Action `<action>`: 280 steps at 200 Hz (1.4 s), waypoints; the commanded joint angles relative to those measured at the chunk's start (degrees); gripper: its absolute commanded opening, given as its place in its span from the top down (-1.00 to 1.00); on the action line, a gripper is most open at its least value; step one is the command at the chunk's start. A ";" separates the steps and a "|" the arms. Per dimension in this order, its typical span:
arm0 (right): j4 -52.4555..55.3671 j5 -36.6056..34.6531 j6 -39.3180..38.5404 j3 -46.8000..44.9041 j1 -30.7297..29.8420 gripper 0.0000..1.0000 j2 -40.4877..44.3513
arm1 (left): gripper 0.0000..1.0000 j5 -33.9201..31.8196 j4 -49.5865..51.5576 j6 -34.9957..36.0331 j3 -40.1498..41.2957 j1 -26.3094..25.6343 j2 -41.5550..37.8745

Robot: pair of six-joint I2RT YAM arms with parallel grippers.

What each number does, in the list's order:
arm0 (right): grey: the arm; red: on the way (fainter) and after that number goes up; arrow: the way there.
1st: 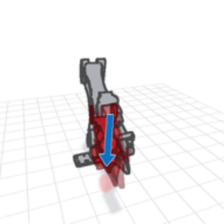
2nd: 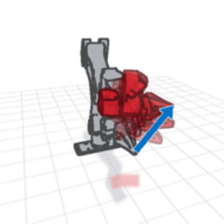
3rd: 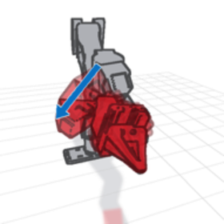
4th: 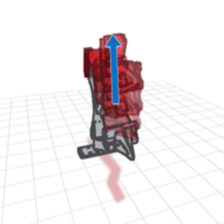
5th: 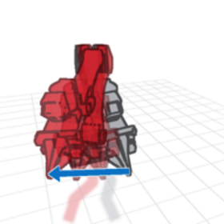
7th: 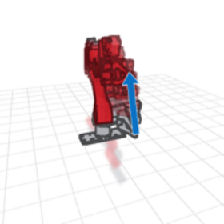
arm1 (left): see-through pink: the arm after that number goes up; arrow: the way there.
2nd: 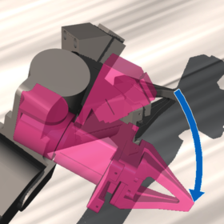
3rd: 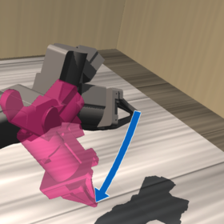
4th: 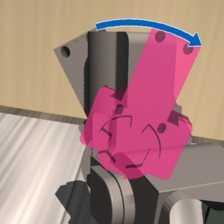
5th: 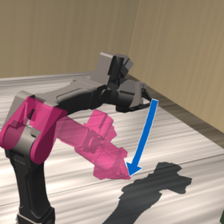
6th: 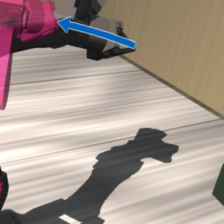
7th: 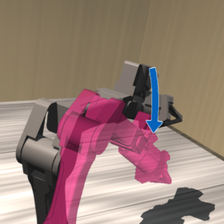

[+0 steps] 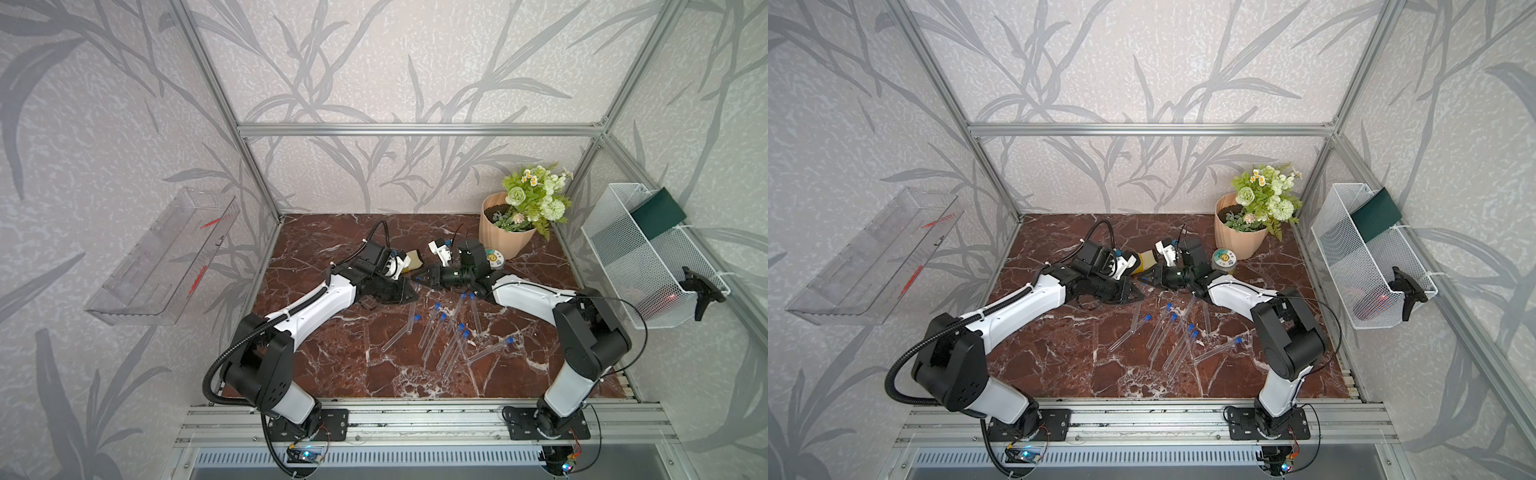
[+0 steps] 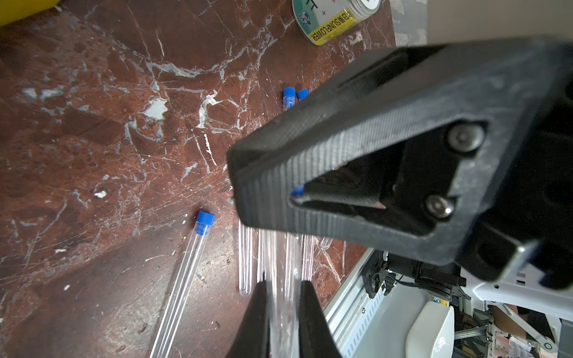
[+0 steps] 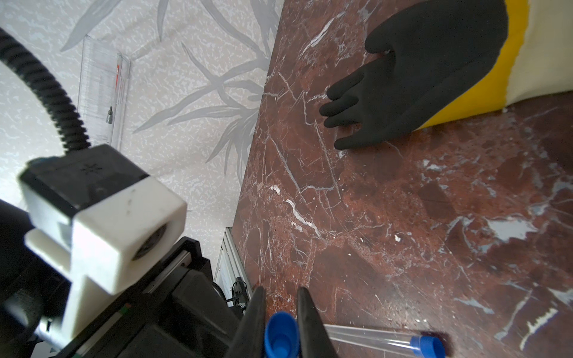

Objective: Remove stoppers from test tubes
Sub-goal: Open the stopper on the test tube.

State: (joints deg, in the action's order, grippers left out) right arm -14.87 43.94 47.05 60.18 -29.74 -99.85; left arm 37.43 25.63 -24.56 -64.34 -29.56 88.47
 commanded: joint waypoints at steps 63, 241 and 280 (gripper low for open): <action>1.35 -2.33 -3.05 2.22 0.01 0.71 0.05 | 0.89 0.89 1.05 1.31 0.32 -0.15 -1.38; 0.00 -2.22 -3.29 2.98 1.17 1.00 1.11 | 0.91 -3.13 7.68 6.97 -0.30 -0.06 -1.74; 0.68 -3.07 -4.67 2.93 1.26 1.00 1.76 | 0.91 -3.51 7.96 6.92 0.18 -0.06 -2.31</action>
State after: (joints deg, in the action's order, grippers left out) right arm -13.21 43.40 44.31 60.97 -29.63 -99.83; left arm 35.05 28.05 -18.52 -64.36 -29.56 87.64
